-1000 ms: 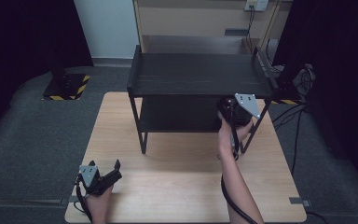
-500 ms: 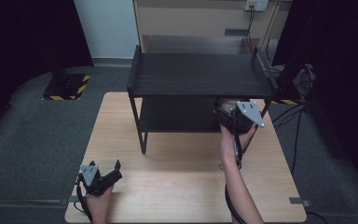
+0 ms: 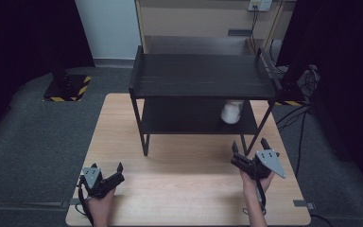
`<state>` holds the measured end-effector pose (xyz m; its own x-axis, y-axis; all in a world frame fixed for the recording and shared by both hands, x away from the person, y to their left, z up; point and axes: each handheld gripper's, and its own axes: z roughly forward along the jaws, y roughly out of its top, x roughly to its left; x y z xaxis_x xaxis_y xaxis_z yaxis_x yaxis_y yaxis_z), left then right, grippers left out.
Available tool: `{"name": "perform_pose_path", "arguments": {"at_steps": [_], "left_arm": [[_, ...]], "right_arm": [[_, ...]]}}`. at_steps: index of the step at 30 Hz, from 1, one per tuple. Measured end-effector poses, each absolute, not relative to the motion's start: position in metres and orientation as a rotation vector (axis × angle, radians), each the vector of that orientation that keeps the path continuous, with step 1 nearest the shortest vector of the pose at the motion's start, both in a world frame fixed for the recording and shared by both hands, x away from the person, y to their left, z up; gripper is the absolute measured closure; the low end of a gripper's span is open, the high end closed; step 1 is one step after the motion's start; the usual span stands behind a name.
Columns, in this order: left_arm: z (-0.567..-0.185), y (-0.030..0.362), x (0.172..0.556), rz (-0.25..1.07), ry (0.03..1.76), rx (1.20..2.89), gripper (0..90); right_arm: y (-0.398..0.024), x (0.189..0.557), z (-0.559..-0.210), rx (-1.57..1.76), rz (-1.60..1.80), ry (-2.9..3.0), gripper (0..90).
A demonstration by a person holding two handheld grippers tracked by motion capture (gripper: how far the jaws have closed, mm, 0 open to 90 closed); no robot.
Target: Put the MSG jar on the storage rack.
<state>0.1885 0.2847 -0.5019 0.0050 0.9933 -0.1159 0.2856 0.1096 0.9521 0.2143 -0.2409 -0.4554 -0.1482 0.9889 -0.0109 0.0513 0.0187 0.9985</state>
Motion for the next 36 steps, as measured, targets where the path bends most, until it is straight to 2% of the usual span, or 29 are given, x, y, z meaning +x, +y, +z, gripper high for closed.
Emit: {"name": "perform_pose_path", "arguments": {"at_steps": [6,13,36], "left_arm": [[-0.501,0.284,0.189,0.959,1.45,1.357,0.0],[-0.501,0.285,0.19,0.942,1.449,1.363,0.0],[-0.499,0.283,0.193,0.94,1.449,1.393,0.1]], "right_arm": [[-0.286,0.197,-0.497,1.196,1.268,1.474,0.6],[-0.319,0.177,-0.518,1.24,1.252,1.495,0.6],[-0.32,0.172,-0.525,1.193,1.252,1.486,0.6]]}}
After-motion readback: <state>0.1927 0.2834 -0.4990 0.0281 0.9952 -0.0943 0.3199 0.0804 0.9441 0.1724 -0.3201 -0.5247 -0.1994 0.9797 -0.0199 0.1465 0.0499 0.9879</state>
